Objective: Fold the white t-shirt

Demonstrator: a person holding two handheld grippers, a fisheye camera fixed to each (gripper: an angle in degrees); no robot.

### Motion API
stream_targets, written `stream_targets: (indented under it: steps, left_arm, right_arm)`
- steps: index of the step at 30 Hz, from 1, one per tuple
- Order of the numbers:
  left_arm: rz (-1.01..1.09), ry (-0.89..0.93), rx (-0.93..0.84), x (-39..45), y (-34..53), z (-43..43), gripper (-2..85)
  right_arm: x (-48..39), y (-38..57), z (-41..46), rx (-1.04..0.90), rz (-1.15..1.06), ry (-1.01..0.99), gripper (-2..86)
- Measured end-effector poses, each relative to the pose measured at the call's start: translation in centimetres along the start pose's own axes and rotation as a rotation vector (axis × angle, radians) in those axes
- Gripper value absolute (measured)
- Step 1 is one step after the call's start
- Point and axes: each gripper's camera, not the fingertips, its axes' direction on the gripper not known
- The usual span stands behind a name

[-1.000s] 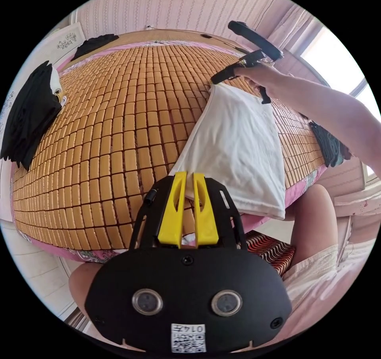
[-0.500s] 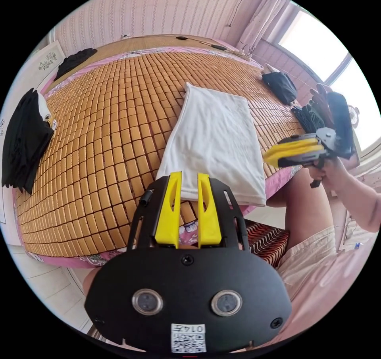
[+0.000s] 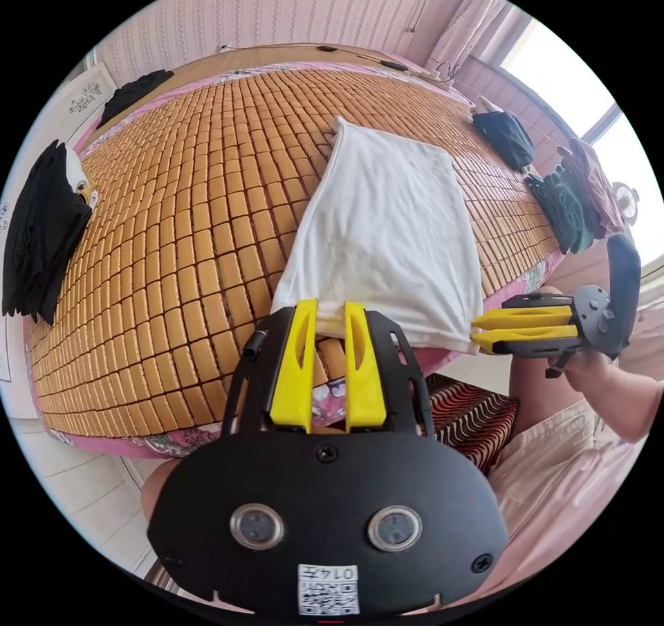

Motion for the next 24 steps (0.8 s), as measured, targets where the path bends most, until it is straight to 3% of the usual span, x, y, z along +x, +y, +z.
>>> stream_targets:
  steps: [7,15,20,24]
  left_arm:
    - [0.07,0.123,0.188,-2.3,-3.2,-4.0,7.0]
    - [0.139,0.235,0.121,-4.5,-16.0,-2.5,8.5]
    - [0.22,0.177,0.05,-3.6,-17.3,-2.5,7.9]
    - [0.25,0.162,-0.023,-2.0,-13.2,-1.1,7.9]
  right_arm:
    - [9.3,2.9,-4.8,0.391,0.287,0.079,11.9]
    - [18.9,2.9,-2.6,0.548,0.521,-0.017,15.0]
    - [19.7,2.7,-1.7,0.502,0.455,-0.049,12.4]
    - [13.5,3.0,0.1,0.38,0.165,-0.145,11.4]
